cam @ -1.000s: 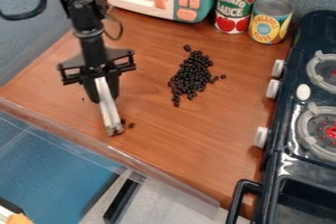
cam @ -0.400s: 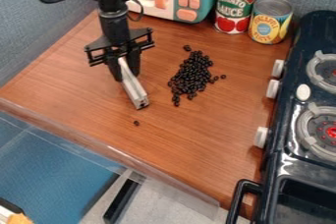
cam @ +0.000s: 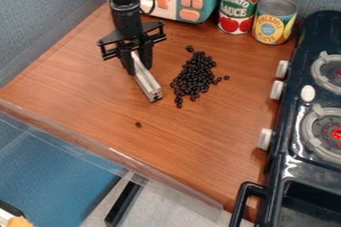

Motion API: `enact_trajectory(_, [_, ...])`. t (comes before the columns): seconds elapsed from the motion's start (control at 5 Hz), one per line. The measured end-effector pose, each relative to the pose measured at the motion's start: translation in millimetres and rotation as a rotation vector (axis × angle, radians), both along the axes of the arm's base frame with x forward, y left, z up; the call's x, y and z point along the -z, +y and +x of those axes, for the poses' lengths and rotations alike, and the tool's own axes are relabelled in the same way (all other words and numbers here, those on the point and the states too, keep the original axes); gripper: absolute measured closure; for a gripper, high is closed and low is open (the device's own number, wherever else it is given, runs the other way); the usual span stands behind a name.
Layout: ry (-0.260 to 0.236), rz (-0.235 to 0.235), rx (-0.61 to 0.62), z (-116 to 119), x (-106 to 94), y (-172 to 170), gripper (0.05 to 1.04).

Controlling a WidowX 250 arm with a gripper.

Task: Sweep into pile

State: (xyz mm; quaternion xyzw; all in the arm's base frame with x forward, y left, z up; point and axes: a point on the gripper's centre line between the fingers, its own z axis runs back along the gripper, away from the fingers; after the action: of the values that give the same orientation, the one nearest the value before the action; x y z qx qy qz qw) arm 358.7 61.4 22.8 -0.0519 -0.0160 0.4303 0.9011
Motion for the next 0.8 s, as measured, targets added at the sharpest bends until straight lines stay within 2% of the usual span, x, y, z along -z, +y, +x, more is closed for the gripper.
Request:
enact_trajectory(0.2, [-0.030, -0.021, 0.068, -2.0, -3.5, -6.6, 0.747])
enact_trajectory(0.4, [-0.124, -0.051, 0.094, -17.5, -44.6, -0.2, 0.747])
enact_trajectory(0.6, [-0.200, -0.071, 0.072, -44.4, -78.2, 27.6, 0.747])
enact_trajectory(0.8, [-0.225, -0.065, 0.119, -67.5, -91.2, 28.5, 0.747])
